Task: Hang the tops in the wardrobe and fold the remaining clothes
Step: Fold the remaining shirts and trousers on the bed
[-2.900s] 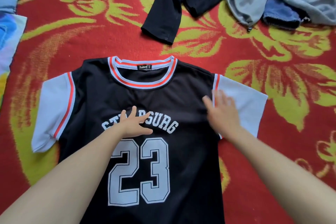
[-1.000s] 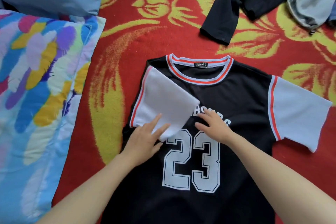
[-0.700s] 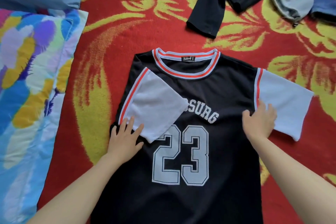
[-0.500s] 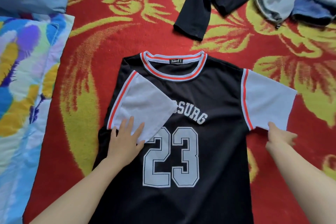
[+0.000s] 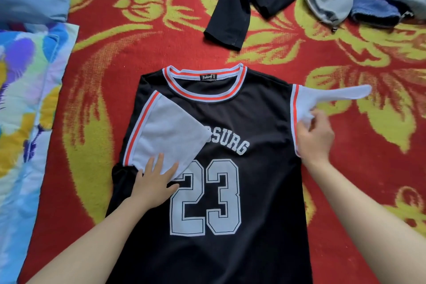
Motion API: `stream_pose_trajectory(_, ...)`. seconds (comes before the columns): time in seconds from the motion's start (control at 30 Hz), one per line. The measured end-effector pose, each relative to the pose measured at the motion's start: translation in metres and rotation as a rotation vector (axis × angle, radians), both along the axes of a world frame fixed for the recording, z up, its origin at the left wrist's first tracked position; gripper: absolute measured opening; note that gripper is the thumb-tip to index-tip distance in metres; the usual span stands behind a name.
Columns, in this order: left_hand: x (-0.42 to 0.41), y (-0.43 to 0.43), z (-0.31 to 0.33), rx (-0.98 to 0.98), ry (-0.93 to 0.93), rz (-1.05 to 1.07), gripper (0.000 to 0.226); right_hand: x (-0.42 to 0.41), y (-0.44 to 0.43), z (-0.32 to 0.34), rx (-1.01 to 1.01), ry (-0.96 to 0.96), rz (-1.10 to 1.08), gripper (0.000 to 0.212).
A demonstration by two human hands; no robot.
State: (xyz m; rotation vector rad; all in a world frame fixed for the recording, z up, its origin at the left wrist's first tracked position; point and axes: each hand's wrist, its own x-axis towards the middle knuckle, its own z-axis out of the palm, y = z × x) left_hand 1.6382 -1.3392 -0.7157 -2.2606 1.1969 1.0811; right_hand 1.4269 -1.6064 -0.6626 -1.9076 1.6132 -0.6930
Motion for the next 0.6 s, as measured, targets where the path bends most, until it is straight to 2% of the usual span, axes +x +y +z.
stream_pose_trajectory(0.07, 0.000, 0.000, 0.000, 0.006, 0.003, 0.008, 0.064, 0.016, 0.026, -0.011, -0.058, 0.023, 0.469, 0.024)
stream_pose_trajectory(0.13, -0.001, 0.001, 0.000, 0.009, 0.006, 0.000, 0.064, 0.019, 0.046, -0.032, -0.077, 0.148, 0.897, 0.013)
stream_pose_trajectory(0.2, 0.000, 0.003, -0.001, 0.005, 0.011, -0.002, 0.065, 0.013, 0.055, -0.048, -0.058, 0.318, 1.177, 0.015)
stream_pose_trajectory(0.23, 0.000, 0.005, -0.001, 0.005, 0.014, 0.000, 0.065, 0.009, 0.054, -0.052, -0.068, 0.369, 1.241, 0.016)
stream_pose_trajectory(0.33, -0.001, 0.006, -0.002, 0.006, 0.013, -0.001, 0.067, -0.005, 0.043, -0.054, -0.155, 0.571, 1.225, 0.037)
stream_pose_trajectory(0.4, -0.001, 0.007, -0.004, -0.004, 0.009, -0.003, 0.068, -0.007, 0.039, -0.053, -0.200, 0.707, 1.174, 0.075)
stream_pose_trajectory(0.47, -0.002, 0.007, -0.005, -0.003, 0.008, 0.001, 0.069, -0.011, 0.040, -0.055, -0.170, 0.831, 1.207, 0.099)
stream_pose_trajectory(0.53, -0.002, 0.006, -0.004, 0.002, 0.017, 0.007, 0.069, -0.017, 0.041, -0.059, -0.105, 0.941, 1.204, 0.107)
stream_pose_trajectory(0.6, 0.000, 0.005, -0.003, 0.008, 0.036, 0.012, 0.068, -0.027, 0.036, -0.061, -0.069, 0.994, 1.134, 0.103)
